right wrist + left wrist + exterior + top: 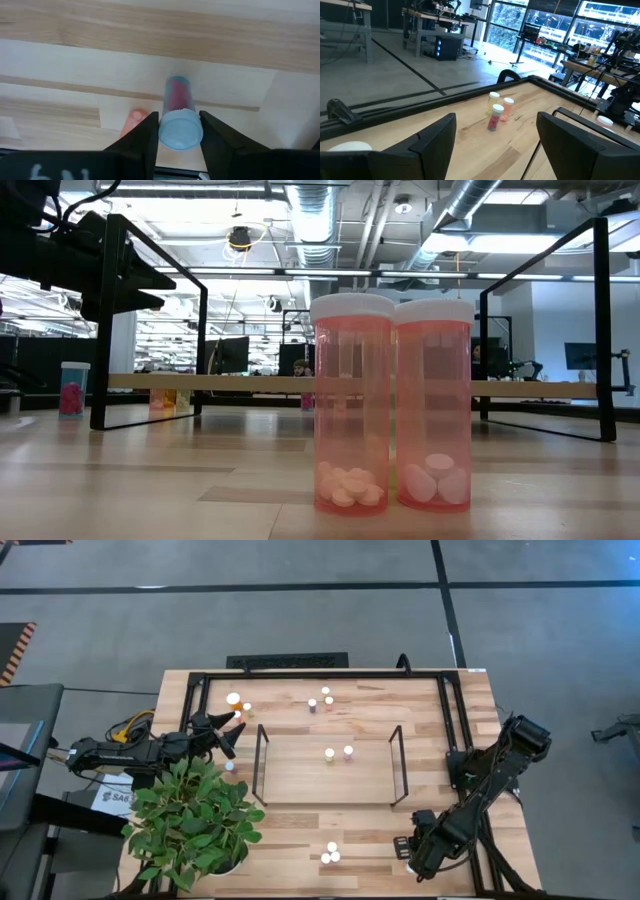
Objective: Pick and place medicine bottles onto shelf by color
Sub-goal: Put the blue pill bottle on the shelf
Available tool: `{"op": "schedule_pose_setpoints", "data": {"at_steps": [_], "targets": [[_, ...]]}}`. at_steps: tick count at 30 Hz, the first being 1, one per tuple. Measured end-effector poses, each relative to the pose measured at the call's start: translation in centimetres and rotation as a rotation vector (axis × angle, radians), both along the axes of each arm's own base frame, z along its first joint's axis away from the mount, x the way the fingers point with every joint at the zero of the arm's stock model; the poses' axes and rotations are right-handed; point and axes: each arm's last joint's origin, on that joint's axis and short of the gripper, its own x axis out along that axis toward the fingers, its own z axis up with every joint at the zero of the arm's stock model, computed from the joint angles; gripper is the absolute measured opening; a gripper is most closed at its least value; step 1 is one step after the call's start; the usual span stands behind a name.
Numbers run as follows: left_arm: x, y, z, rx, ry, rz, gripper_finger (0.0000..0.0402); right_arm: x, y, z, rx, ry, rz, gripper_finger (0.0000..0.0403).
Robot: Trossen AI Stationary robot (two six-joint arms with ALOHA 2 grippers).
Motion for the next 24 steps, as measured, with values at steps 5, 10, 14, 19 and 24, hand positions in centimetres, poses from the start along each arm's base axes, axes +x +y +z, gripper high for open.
{"op": "schedule_pose_setpoints", "data": {"at_steps": [5, 10, 14, 19, 24], "targets": [[0.0, 0.0, 0.0, 0.000, 0.000, 0.000, 0.0265, 1.2, -0.4, 0.9, 0.015, -0.014, 0.020, 0.0149], [0.0, 0.0, 0.0, 0.000, 0.000, 0.000, 0.0265, 2.3, -1.2, 2.6, -0.009, -0.013, 0.051, 0.0146], [0.0, 0.0, 0.0, 0.000, 0.000, 0.000, 0.0265, 3.3, -2.0, 4.2, -0.031, 0.001, 0.062, 0.0147], [0.0, 0.0, 0.0, 0.000, 0.000, 0.000, 0.0265, 4.6, -3.1, 5.8, -0.031, -0.025, 0.099, 0.0147], [0.0, 0.0, 0.0, 0.000, 0.000, 0.000, 0.0265, 5.7, -4.0, 6.9, -0.027, -0.057, 0.133, 0.0146]]}}
